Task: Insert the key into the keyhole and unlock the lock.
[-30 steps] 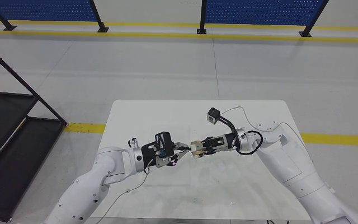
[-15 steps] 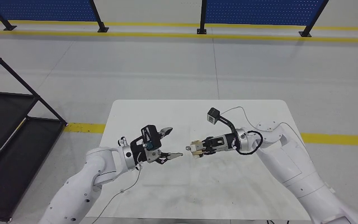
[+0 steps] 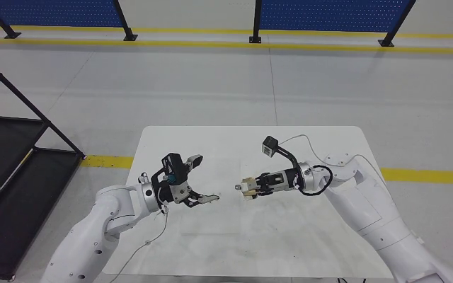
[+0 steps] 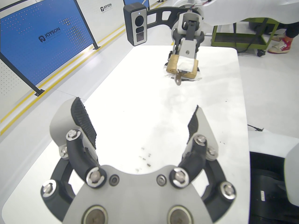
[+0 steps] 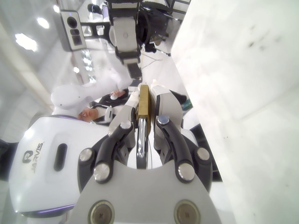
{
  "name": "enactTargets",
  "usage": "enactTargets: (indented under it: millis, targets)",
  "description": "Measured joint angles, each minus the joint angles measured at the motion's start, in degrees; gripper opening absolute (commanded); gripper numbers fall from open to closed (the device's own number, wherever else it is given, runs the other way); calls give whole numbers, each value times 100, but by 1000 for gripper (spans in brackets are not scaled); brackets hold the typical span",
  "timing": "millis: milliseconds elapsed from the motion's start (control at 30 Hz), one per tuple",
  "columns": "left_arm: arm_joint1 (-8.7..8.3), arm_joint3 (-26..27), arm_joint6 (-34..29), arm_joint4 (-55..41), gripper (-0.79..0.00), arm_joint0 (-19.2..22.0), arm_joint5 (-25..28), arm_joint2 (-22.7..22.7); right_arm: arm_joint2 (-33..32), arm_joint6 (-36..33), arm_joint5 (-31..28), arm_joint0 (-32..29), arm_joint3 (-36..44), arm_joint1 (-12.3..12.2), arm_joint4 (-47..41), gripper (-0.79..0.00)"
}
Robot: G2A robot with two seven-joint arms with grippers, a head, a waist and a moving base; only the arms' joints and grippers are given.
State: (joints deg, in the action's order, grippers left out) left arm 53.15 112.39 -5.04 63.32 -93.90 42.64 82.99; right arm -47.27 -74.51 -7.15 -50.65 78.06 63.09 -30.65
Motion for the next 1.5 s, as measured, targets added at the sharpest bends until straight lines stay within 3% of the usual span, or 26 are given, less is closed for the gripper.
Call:
enactTargets:
  millis: [167, 367, 600, 1500]
  targets:
    - [0, 0, 0, 1, 0, 0, 0, 0, -1, 25, 19, -13, -14, -2, 25, -785]
    - [0, 0, 0, 1, 0, 0, 0, 0, -70, 327, 646, -75, -353, -124, 1025, -785]
    - [0, 0, 0, 1, 0, 0, 0, 0, 233, 449, 1477, -168, -204, -174, 2302, -785]
    - [0, 0, 0, 1, 0, 0, 0, 0, 818, 816, 2511, -32, -291, -25, 3477, -785]
